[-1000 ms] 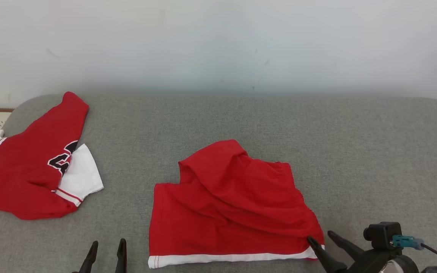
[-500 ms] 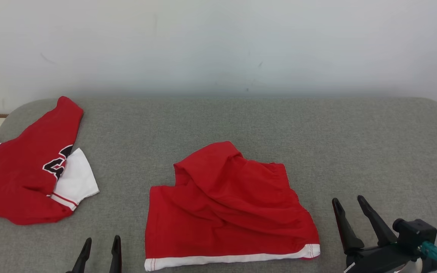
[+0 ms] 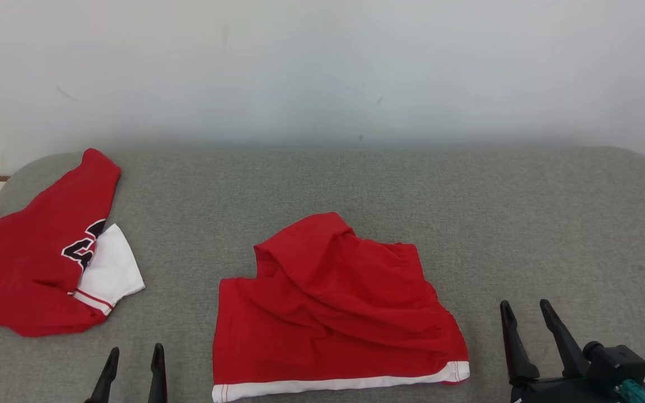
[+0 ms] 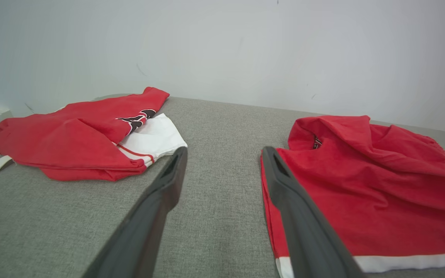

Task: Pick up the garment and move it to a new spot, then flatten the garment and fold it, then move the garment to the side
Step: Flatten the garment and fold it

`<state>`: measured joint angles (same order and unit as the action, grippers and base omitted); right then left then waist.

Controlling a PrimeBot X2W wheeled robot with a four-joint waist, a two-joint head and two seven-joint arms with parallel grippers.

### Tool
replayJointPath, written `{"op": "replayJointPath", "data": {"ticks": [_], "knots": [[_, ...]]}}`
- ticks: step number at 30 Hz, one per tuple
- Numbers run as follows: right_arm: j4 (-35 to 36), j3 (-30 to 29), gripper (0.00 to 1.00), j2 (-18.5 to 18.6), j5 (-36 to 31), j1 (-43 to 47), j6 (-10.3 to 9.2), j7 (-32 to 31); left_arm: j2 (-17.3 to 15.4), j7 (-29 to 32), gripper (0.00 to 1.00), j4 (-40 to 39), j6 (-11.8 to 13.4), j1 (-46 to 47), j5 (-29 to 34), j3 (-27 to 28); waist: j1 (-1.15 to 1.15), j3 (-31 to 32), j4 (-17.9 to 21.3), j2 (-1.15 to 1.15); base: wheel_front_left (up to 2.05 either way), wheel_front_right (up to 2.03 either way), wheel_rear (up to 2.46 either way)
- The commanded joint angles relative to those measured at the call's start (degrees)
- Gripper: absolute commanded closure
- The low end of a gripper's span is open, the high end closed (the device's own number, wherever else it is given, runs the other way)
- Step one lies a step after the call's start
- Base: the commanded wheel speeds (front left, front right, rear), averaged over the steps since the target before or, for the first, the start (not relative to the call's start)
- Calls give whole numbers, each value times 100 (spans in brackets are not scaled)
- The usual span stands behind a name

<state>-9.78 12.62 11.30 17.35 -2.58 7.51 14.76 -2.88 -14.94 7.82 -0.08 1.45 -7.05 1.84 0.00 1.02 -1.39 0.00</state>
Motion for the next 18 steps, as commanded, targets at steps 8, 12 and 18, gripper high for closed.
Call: {"op": "replayJointPath", "data": {"ticks": [8, 12, 18], "knots": [[-23, -89, 0, -179, -146, 66, -4, 54, -147, -30, 0, 31, 108, 85, 375, 98, 0, 60, 16, 0, 0, 0, 0], [19, -100, 0, -239, -194, 69, -4, 46, -166, -30, 0, -27, 102, 5, 436, 103, 0, 88, 41, 0, 0, 0, 0], [37, -103, 0, -272, -236, 95, -4, 48, -161, -30, 0, -64, 69, -39, 441, 70, 0, 110, 40, 0, 0, 0, 0]]}}
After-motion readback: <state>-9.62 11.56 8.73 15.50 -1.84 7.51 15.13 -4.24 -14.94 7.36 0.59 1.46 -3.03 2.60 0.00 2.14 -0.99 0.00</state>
